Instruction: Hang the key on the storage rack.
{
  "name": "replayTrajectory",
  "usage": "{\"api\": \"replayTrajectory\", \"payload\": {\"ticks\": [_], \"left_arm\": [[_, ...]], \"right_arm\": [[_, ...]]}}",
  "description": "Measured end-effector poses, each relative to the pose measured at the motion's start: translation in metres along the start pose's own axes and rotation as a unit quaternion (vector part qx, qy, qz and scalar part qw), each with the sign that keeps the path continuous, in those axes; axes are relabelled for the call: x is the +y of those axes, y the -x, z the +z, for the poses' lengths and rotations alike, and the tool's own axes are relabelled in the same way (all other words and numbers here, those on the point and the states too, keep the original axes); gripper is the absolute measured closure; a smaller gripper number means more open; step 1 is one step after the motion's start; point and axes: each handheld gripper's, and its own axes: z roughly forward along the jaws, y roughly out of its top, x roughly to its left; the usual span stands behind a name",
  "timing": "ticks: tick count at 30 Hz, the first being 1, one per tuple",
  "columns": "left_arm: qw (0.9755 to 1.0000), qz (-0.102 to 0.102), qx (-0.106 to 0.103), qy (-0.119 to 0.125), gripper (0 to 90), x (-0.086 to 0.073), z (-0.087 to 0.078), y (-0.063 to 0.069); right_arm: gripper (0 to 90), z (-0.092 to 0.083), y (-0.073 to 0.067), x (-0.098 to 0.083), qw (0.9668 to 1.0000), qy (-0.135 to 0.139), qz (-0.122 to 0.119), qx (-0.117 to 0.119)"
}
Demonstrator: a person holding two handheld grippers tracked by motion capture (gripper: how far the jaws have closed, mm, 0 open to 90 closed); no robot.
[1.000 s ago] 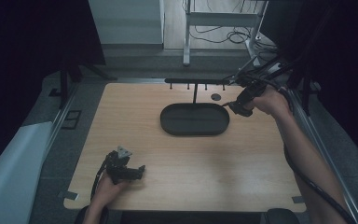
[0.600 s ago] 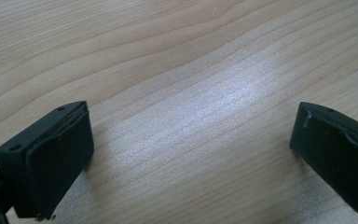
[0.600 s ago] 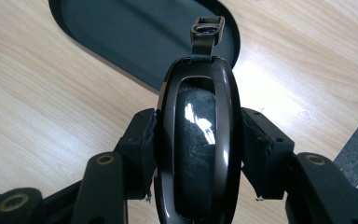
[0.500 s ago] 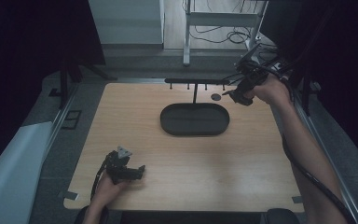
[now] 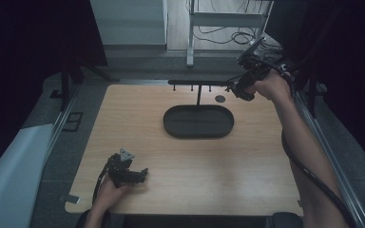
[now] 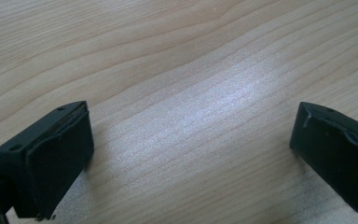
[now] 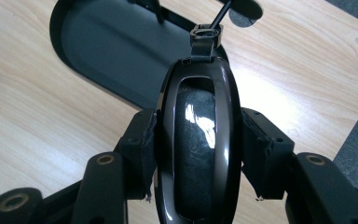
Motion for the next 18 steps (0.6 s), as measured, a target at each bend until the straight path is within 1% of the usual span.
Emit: {"api": "replayTrajectory", "payload": {"ticks": [2, 8, 10, 11, 14, 15, 18], "left_arm": [[1.0, 0.0, -0.001, -0.001, 0.0, 0.0, 0.0, 0.0], [1.0, 0.0, -0.001, -0.001, 0.0, 0.0, 0.0, 0.0], [1.0, 0.0, -0.001, -0.001, 0.0, 0.0, 0.0, 0.0], [1.0, 0.0, -0.001, -0.001, 0.0, 0.0, 0.0, 0.0], [1.0, 0.0, -0.001, -0.001, 0.0, 0.0, 0.0, 0.0], [1.0, 0.0, -0.001, -0.001, 0.0, 0.0, 0.0, 0.0], [1.0, 0.0, -0.001, -0.001, 0.0, 0.0, 0.0, 0.0]], "right_arm": [[49.0, 0.0, 0.001, 0.001, 1.0, 0.002, 0.002, -0.002], [49.0, 0.007, 0.009, 0.0, 0.9996, 0.012, 0.017, -0.021], [48.9, 0.011, 0.012, -0.001, 0.9994, 0.012, 0.02, -0.027], [48.9, 0.013, 0.015, -0.003, 0.9991, 0.013, 0.025, -0.032], [48.9, 0.016, 0.018, -0.004, 0.9989, 0.016, 0.031, -0.032], [48.9, 0.019, 0.021, -0.005, 0.9986, 0.016, 0.035, -0.035], [48.9, 0.023, 0.023, -0.006, 0.9983, 0.015, 0.038, -0.041]]}}
